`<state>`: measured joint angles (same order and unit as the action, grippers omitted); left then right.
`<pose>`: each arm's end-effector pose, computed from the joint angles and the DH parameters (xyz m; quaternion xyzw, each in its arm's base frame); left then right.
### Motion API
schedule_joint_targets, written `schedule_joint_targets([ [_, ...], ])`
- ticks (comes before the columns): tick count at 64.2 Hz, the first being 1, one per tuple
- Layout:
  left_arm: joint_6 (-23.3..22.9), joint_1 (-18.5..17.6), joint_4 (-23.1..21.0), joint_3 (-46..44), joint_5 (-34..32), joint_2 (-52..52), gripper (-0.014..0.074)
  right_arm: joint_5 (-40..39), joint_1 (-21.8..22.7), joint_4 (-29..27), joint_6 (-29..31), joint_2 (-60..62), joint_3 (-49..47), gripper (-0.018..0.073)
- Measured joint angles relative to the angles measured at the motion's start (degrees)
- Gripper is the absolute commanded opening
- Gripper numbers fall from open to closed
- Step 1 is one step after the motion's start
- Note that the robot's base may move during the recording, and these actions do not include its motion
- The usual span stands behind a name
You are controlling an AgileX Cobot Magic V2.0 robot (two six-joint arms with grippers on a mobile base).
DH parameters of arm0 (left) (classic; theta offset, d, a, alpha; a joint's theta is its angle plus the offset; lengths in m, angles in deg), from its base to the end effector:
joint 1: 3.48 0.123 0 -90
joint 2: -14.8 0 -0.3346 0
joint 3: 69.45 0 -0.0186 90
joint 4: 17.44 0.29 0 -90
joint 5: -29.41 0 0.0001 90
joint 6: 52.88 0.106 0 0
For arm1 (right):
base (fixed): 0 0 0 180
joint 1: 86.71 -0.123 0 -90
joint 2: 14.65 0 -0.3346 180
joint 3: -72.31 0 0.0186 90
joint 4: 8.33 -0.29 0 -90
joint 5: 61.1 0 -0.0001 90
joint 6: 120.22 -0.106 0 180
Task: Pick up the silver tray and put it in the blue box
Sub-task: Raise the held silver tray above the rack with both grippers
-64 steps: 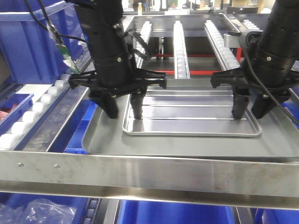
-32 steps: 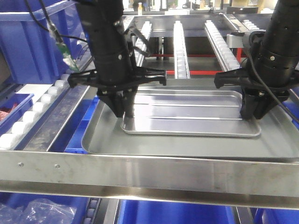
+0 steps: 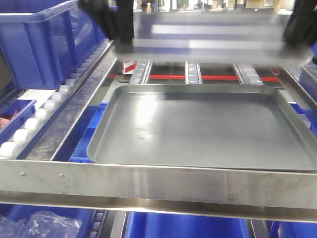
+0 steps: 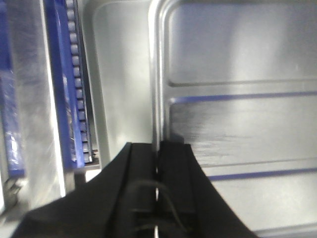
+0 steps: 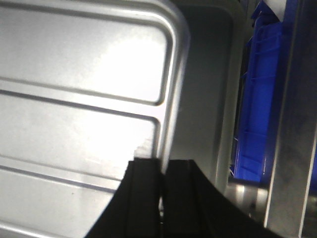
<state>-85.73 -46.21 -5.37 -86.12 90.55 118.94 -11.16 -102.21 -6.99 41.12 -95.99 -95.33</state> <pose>0.3259 -0.2746 0.3904 0.1063 0.9518 -0.0839 0.2753 0.2925 0.0791 0.3682 0.0218 0.9498 0.0813 0.3014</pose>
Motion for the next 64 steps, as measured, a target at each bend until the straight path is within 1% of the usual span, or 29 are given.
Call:
schedule_joint_targets([
  [13,-0.8,-5.3,1.4,1.9,2.5,-5.4,-0.0097,7.0,-1.3,0.2,-0.4,7.1,0.3,0.0057],
  [20,-2.7,-7.1,1.5,4.8,2.5,-7.7,-0.0097,9.8,-2.5,0.5,-0.7,10.0,0.7,0.0057],
  [27,-4.8,-8.4,1.3,8.2,2.4,-9.8,-0.0097,10.4,-3.8,0.5,-1.9,12.4,2.6,0.0057],
  [40,-5.7,-9.2,0.2,10.8,1.9,-11.2,-0.0097,9.2,-4.2,0.0,-3.3,13.8,7.0,0.0057],
  [64,-5.7,-9.2,0.2,11.0,1.8,-11.2,-0.0098,8.8,-4.1,0.0,-3.4,13.8,7.2,0.0057],
])
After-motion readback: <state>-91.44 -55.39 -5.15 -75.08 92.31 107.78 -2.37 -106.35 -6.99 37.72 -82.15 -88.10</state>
